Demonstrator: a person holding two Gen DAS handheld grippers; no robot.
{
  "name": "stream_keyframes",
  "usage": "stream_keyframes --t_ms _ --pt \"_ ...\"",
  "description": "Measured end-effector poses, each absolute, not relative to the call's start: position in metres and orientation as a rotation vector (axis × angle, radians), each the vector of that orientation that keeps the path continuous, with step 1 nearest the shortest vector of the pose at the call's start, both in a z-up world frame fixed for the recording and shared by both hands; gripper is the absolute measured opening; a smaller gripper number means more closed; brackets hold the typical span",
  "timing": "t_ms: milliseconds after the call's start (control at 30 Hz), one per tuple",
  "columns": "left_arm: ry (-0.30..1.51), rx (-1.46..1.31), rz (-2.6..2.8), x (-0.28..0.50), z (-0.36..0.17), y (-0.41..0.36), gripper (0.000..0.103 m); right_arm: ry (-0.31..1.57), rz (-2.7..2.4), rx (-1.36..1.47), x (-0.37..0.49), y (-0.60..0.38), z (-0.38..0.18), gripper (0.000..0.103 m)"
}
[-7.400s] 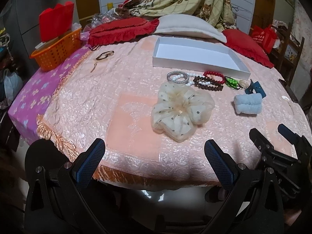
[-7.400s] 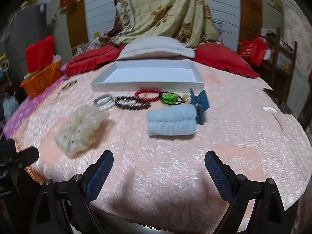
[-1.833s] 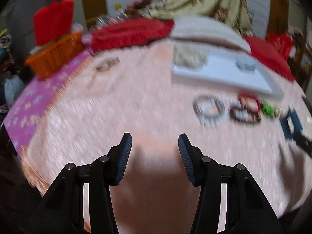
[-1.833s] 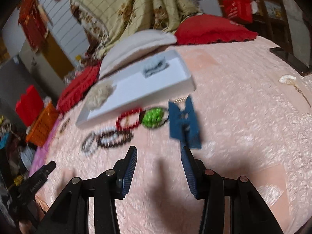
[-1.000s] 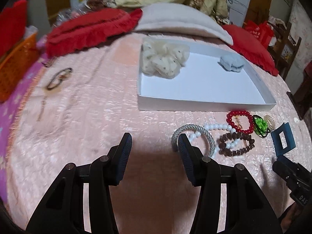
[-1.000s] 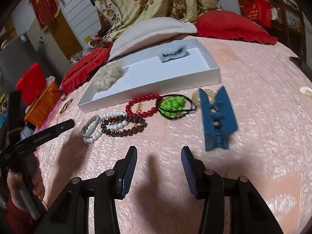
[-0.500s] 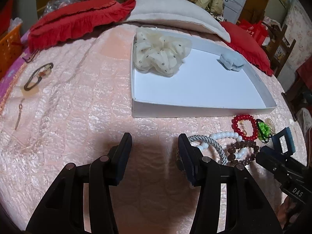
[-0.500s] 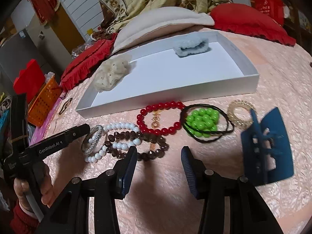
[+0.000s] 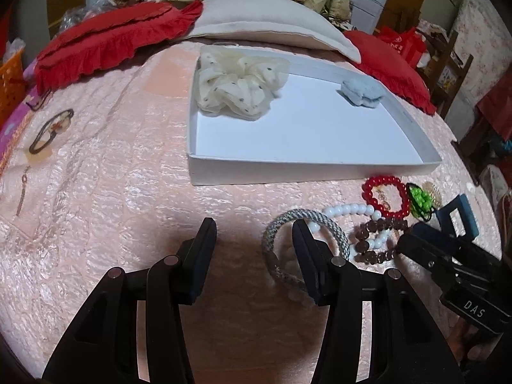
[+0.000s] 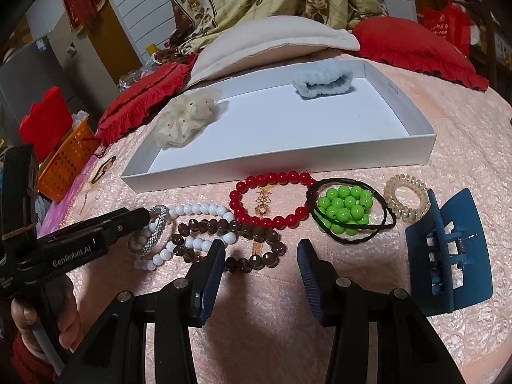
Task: Organize jewelry
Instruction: 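Close the left tool on the silver bangle while the right closes on the brown bead bracelet, then carry the silver bangle and brown bead bracelet over the white box with both tools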
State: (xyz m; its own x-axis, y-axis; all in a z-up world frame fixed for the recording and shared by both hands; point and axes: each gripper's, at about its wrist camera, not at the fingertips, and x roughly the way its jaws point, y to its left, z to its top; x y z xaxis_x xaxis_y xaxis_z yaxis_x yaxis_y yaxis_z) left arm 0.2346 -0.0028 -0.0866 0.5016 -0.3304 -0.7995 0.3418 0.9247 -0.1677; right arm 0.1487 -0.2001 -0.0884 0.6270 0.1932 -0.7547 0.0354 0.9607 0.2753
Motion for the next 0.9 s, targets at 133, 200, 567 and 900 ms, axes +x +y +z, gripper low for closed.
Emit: stream_keyframes --t_ms 133,200,567,900 --pt "0.979 -0.015 -0.483 0.229 -0.085 -0.010 0.012 0.886 0.081 0.226 0.151 -0.193 -0.089 0.041" --pt "1.007 -0.046 -0.501 0.228 -0.084 -0.010 0.007 0.888 0.100 0.227 0.151 -0.192 -0.089 0.032" --pt "0.959 -0.148 -0.496 0.215 -0.061 0.018 0.006 0.875 0.160 0.242 0.139 -0.184 -0.071 0.008" --pt "0.886 -0.183 -0.476 0.207 -0.037 0.035 0.006 0.773 0.164 0.155 0.129 -0.172 -0.016 0.008"
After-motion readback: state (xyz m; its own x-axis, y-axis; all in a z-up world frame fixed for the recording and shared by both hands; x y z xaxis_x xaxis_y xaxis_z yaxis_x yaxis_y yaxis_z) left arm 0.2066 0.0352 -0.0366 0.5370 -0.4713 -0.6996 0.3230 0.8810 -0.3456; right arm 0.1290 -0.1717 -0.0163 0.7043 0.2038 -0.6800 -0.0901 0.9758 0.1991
